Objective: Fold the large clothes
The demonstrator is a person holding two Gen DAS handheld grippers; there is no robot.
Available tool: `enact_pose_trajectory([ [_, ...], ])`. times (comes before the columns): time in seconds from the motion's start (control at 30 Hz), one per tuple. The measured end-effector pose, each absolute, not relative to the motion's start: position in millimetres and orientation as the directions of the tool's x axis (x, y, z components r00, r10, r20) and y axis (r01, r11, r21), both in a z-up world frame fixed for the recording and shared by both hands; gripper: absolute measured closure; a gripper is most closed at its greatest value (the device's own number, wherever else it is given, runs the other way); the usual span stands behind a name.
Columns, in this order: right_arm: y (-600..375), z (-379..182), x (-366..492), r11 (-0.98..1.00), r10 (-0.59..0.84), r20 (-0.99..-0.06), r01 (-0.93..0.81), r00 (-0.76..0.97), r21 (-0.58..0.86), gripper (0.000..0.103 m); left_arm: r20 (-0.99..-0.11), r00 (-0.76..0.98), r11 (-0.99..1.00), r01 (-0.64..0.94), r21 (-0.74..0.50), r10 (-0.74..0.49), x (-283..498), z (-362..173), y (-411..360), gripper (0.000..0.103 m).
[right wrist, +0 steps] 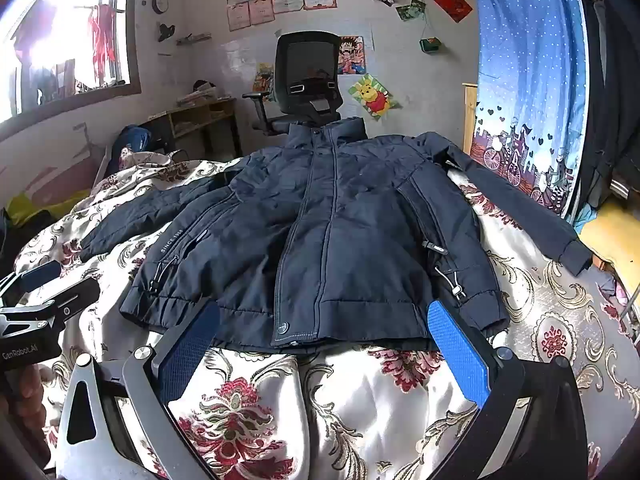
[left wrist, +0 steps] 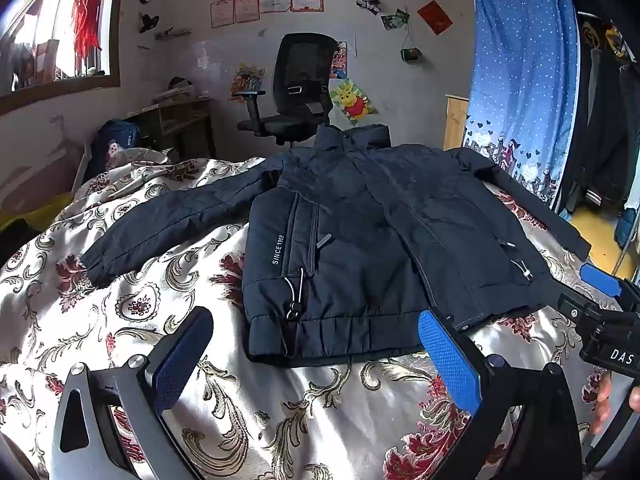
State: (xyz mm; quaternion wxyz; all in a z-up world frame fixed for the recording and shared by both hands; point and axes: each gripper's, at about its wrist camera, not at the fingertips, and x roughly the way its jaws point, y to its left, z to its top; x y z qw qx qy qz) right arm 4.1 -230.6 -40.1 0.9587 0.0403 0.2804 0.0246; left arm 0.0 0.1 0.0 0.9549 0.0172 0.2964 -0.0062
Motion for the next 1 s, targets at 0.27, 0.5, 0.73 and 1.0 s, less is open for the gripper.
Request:
enact_pose_trajectory([
  [0.27, -231.0, -40.4, 4.1, 0.995, 0.073, -0.538, -0.026, 0.840, 0.094, 0.001, -0.565, 0.825, 0.999, 0.022, 0.030, -0.002, 0.9, 0.2, -0.1, 0.000],
  [0.5, -231.0, -41.2, 4.3, 0.995, 0.072, -0.538, -0.025, 0.840, 0.095, 0.001, -0.565, 0.825, 0.999, 0.023, 0.029, -0.003, 0.0, 0.1, 0.0, 0.000],
  [0.73, -230.9, -41.6, 4.3, 0.995, 0.073, -0.539, -0.024, 0.839, 0.096, 0.001, -0.562, 0.827, 0.999, 0.027, 0.027, -0.007, -0.6, 0.9, -1.1, 0.000],
  [1.0, -230.8, -41.9, 4.1, 0.995, 0.074, -0.539, -0.025, 0.839, 0.097, 0.001, -0.560, 0.828, 0.999, 0.041, 0.019, -0.023, -2.6, 1.2, -3.0, 0.000],
])
